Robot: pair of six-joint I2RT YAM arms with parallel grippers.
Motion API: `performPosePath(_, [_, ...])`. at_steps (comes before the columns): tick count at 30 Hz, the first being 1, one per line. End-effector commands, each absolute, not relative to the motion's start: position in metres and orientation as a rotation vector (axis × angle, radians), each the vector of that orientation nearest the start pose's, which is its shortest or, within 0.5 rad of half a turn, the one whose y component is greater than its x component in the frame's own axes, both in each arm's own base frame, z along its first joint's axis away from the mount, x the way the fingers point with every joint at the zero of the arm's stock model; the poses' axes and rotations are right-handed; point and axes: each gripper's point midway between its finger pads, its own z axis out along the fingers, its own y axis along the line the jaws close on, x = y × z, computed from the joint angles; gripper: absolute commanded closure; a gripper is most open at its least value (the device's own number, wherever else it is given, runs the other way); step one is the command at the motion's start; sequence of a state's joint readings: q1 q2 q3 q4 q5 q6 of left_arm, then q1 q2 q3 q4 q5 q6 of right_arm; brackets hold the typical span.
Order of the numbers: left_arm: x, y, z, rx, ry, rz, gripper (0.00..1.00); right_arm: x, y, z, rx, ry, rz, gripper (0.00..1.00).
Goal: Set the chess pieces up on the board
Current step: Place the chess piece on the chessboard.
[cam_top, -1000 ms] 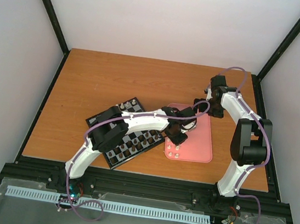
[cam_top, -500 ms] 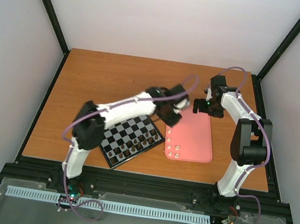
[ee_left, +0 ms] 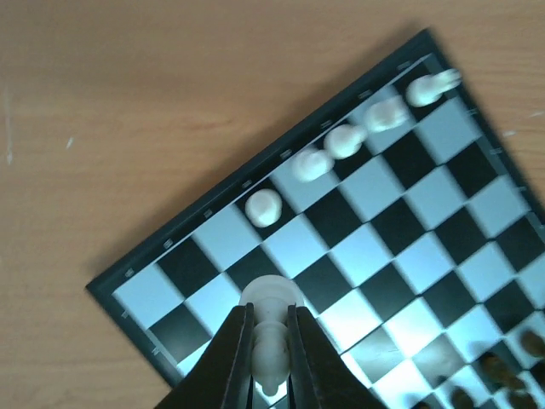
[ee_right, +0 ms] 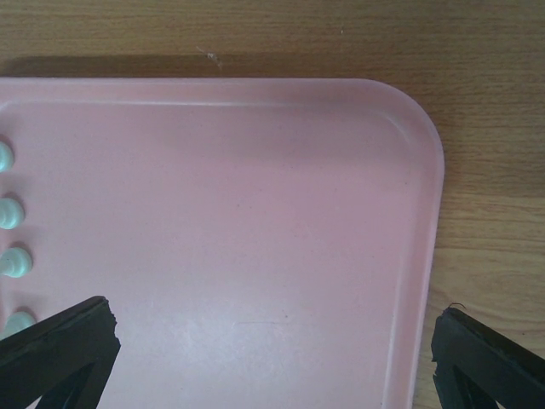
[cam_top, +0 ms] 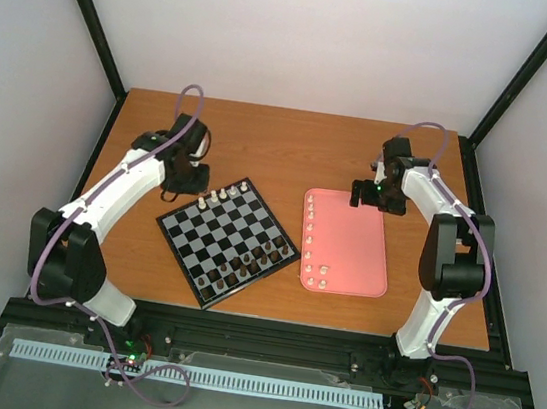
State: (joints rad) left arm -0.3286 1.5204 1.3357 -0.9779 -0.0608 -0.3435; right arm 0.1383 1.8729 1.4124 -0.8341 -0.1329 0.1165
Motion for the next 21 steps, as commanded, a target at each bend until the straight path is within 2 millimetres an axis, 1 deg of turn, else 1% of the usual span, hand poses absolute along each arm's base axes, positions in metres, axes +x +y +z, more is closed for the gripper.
performPosePath(1, [0.325, -0.077, 0.150, -0.222, 2.772, -0.130, 0.99, 0.409, 0.083, 0.075, -0.081, 2.868, 0.248, 0.00])
performPosePath(4, [0.322, -0.068, 0.136, -0.290, 2.785, -0.146, 0.99, 0.409, 0.083, 0.075, -0.081, 2.871, 0.248, 0.00])
performPosePath(10, [0.319, -0.070, 0.109, -0.287, 2.833, -0.162, 0.99, 0.409, 0.083, 0.074, -0.080, 2.873, 0.247, 0.00])
performPosePath(17, [0.335, -0.070, 0.090, -0.292, 2.848, -0.139, 0.99, 0.408, 0.082, 0.073, -0.083, 2.878, 0.240, 0.00])
performPosePath(21, [0.340, -0.070, 0.082, -0.290, 2.864, -0.127, 0.99, 0.408, 0.082, 0.072, -0.083, 2.882, 0.239, 0.00])
